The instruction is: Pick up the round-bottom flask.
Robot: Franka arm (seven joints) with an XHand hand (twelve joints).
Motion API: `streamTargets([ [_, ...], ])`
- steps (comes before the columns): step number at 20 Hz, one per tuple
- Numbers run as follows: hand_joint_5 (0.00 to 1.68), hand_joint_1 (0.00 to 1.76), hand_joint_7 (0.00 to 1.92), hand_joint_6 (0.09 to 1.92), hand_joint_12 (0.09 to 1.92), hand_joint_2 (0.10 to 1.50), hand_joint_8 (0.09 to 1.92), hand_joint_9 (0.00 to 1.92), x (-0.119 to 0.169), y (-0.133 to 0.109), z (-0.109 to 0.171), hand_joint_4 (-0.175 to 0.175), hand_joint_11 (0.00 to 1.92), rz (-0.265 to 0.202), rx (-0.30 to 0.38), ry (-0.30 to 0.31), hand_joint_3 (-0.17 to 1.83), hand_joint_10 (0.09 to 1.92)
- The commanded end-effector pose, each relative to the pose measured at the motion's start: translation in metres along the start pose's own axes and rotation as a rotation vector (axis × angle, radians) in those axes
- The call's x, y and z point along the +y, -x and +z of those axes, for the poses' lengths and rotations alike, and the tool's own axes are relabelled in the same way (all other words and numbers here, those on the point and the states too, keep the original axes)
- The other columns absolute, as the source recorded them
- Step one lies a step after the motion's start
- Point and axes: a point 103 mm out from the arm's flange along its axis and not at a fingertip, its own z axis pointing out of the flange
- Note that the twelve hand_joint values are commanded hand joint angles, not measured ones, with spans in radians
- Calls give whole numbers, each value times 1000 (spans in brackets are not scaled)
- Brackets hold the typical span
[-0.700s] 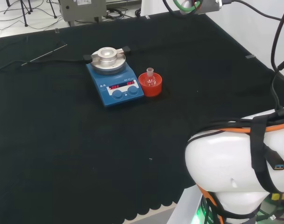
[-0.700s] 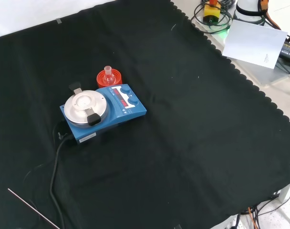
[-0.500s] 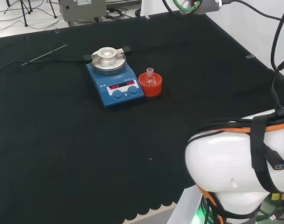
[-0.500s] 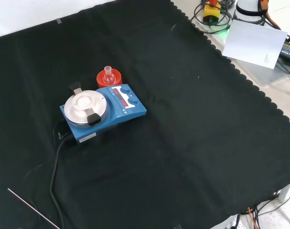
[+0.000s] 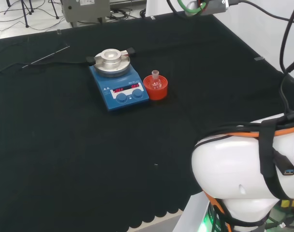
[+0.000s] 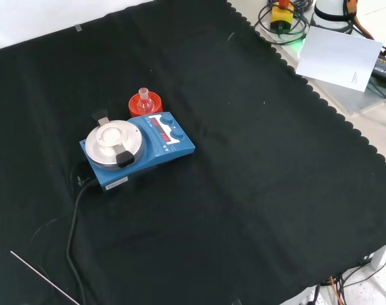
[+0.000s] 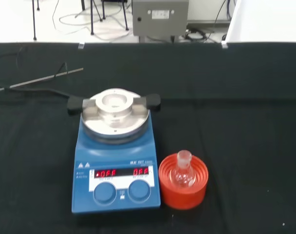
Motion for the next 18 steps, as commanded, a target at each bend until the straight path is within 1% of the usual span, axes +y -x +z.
streamTargets([
  [1,192,112,23,87,1077,1279,470,87,24,17,18,-15,0,54,-8,-11,266,642],
  [8,199,221,28,87,1081,1228,472,89,59,24,42,-21,0,118,8,-42,239,649],
  [11,209,239,31,87,1082,1219,474,90,80,28,55,-25,0,139,9,-51,237,651],
  [18,224,293,38,87,1093,1201,483,98,142,52,107,-30,0,177,57,-103,237,659],
])
